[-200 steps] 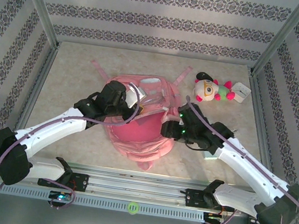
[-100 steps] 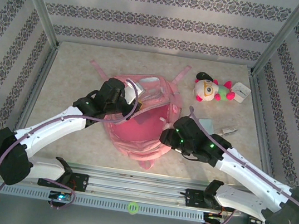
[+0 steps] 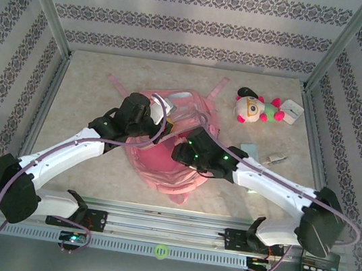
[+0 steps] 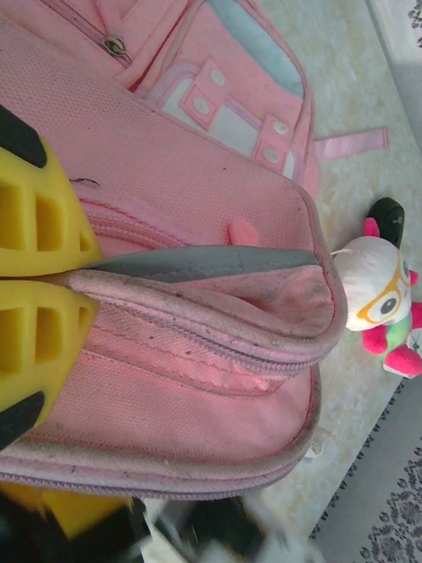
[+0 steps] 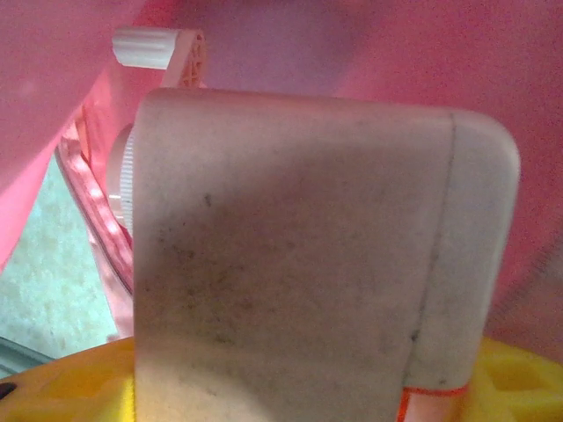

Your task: Pack the student bag

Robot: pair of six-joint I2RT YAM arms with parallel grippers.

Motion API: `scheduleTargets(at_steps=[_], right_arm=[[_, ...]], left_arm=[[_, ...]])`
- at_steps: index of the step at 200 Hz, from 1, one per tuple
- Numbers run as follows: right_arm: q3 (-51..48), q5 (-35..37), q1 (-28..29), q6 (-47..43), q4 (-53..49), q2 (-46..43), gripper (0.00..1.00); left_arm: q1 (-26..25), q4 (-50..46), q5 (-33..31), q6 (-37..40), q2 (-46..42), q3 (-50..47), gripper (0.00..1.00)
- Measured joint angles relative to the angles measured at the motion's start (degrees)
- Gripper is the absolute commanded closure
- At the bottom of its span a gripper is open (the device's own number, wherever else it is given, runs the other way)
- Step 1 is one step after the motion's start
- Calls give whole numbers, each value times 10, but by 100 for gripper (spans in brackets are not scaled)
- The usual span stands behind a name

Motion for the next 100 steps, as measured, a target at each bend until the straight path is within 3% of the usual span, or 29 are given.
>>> scheduleTargets(at_steps=[28,41,83,100], right_arm=[[1,-9,-16,2,52,40,18],[0,-16,-25,1,75,48,14],[-45,-31,-32,7,134,37,13],[-76,-22,-17,25,129,2,21]], left_arm=[[6,4,0,-7,0,0,100],[7,12,1,-10,0,0,100],[7,16,5,-14,0,0,100],[7,16,8,-15,0,0,100]])
